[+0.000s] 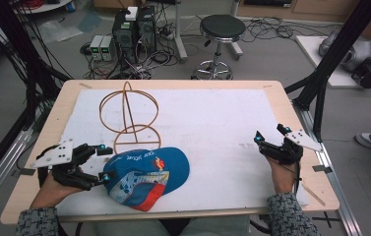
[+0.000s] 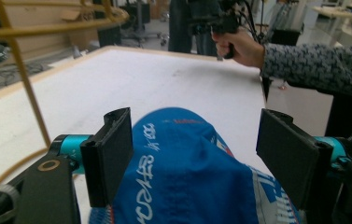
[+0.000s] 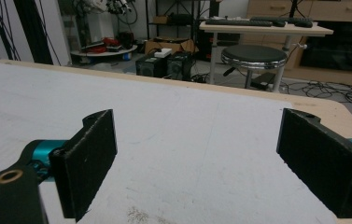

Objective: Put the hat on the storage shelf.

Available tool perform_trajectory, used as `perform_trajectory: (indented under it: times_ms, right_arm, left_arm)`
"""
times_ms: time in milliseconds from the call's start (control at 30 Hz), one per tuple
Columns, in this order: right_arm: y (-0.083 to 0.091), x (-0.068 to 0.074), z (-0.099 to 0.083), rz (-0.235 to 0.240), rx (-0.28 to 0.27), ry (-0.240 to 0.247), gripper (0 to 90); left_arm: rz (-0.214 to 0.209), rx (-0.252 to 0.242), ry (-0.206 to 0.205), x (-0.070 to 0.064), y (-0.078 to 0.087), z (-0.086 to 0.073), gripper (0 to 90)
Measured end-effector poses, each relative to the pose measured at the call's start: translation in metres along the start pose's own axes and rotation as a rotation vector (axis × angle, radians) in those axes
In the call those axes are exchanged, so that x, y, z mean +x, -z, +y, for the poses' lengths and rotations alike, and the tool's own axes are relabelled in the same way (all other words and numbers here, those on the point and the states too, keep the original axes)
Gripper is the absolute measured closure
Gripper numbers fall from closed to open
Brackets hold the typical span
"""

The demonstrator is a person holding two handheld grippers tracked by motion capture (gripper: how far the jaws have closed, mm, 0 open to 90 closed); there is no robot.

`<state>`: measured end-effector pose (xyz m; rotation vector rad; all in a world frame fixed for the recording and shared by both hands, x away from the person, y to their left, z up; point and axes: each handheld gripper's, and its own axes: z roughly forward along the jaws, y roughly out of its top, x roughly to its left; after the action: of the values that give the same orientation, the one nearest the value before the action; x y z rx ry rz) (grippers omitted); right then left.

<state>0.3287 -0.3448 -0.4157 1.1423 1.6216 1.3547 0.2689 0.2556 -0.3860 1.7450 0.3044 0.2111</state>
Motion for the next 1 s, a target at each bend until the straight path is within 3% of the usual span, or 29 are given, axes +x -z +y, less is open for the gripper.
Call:
perform_trajectory:
  times_ms: [133,433,1000]
  right_arm:
    - [-0.001,0.0,0.0,0.002,0.004,0.002,11.4]
    - [0.0,0.0,0.0,0.004,0.004,-0.003,11.4]
    - [0.001,-0.001,0.0,0.005,0.001,-0.005,13.5]
  left_arm:
    - [-0.02,0.021,-0.006,-0.001,-0.006,-0.002,29.0]
    - [-0.019,0.075,-0.001,0.001,-0.011,-0.008,30.5]
    - [-0.017,0.124,0.001,0.002,-0.014,-0.013,45.7]
